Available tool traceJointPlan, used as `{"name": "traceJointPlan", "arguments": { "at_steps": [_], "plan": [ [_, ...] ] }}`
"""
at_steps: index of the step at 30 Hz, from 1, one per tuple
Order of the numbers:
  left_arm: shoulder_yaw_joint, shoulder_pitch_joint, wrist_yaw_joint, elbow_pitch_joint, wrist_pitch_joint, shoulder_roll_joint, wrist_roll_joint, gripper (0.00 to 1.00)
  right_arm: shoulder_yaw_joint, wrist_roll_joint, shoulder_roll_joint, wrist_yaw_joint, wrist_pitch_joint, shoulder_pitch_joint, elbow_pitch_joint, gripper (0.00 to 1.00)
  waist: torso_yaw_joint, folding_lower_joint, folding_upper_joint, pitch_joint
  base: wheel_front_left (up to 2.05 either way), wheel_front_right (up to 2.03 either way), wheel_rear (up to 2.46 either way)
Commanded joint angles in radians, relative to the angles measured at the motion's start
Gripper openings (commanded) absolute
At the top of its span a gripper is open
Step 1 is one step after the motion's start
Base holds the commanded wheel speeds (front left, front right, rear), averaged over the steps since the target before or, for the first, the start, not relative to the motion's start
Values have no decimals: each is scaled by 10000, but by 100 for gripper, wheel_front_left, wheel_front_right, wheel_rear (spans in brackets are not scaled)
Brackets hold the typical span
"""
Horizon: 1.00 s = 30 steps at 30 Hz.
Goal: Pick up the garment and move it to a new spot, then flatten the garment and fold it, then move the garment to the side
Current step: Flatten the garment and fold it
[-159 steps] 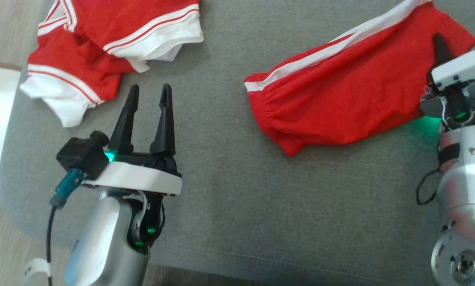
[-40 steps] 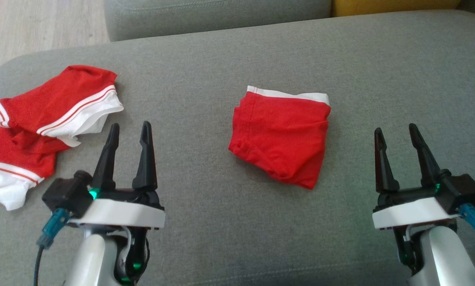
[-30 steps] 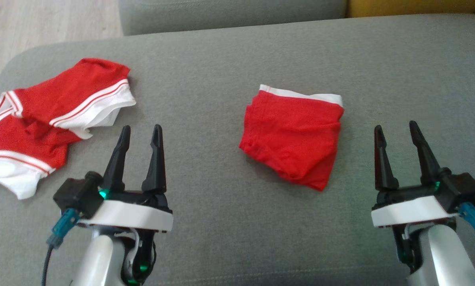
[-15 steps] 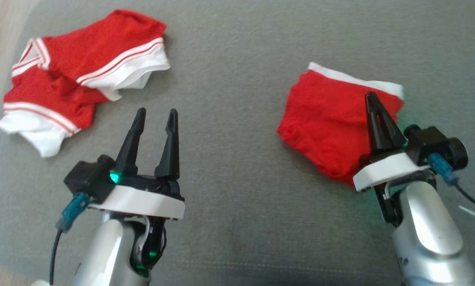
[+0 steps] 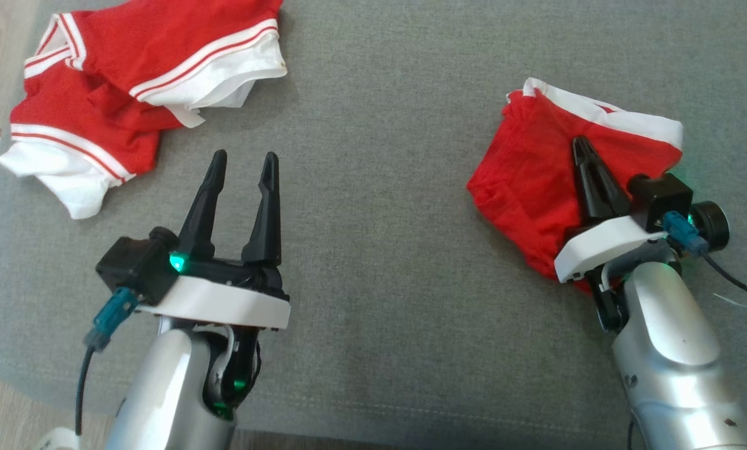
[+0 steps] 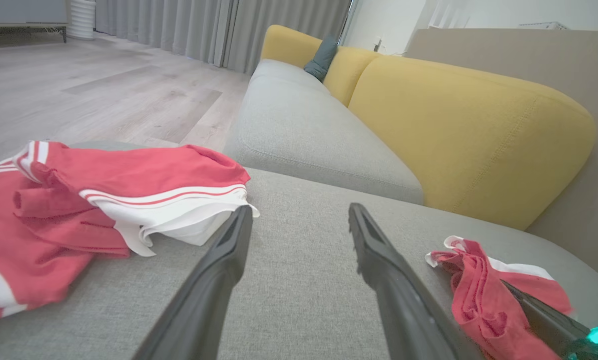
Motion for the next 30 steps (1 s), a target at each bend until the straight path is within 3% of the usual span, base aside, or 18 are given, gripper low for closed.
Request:
{"name": "traceJointPlan", "arguments": {
  "at_steps": [1, 7, 19, 24, 30],
  "plan": [
    [284, -379, -56, -303, -51, 89, 54, 100, 169, 5, 12, -7, -106, -203, -176, 0, -32, -2, 0, 32, 0, 0, 0],
    [99, -508, -151, -287, -51, 89, 547, 100, 336, 397, 12, -7, -107, -206, -429, 0, -230, -2, 0, -127, 0, 0, 0],
    [466, -181, -67, -344, -51, 89, 271, 100, 746, 1477, 12, -7, -108, 556, -2663, 0, -1290, -2, 0, -1328, 0, 0, 0],
    [513, -100, 19, -417, -51, 89, 229, 100, 504, 900, 12, -7, -108, 1105, -3478, 0, -1729, -2, 0, -1787, 0, 0, 0],
    [557, 120, 120, -476, -51, 89, 206, 100, -106, 1018, 12, -7, -61, 1916, -4195, 0, -2138, -2, 0, -2090, 0, 0, 0]
  ]
}}
